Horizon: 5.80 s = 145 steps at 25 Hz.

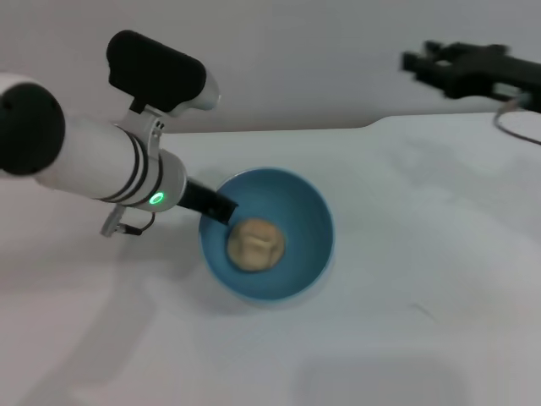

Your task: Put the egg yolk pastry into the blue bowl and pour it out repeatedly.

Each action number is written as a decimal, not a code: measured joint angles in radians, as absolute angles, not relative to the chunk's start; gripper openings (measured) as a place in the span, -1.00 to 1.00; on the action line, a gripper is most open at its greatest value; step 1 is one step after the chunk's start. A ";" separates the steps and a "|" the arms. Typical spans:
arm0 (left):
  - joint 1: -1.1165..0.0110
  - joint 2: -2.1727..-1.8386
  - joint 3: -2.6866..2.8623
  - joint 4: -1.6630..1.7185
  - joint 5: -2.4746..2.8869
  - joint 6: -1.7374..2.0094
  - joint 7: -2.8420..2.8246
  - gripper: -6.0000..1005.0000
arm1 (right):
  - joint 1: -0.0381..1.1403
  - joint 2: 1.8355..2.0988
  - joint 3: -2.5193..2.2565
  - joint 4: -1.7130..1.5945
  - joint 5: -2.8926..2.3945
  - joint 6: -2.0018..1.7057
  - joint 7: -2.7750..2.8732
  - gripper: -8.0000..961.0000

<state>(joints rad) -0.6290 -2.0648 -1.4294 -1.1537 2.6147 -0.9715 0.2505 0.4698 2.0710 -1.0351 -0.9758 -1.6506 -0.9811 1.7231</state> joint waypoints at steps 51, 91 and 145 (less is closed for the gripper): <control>-0.487 -2.079 -0.568 -0.768 2.368 0.935 0.796 -0.98 | 0.379 2.074 -0.511 -0.339 -1.000 -1.080 1.333 -0.19; -0.626 -2.029 -1.964 -0.800 2.596 -0.988 0.384 -0.96 | 0.703 2.041 -0.986 -0.758 -2.266 -1.267 2.089 -0.19; -0.672 -2.052 -1.956 -0.986 2.645 -1.258 0.342 -0.99 | 0.790 2.076 -1.410 -0.625 -2.326 -1.142 2.204 -0.20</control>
<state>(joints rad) -0.6724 -2.0523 -1.9556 -0.9863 2.6455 -1.2581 0.3420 0.7897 2.0764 -1.4099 -0.6245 -2.3262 -1.1421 2.2039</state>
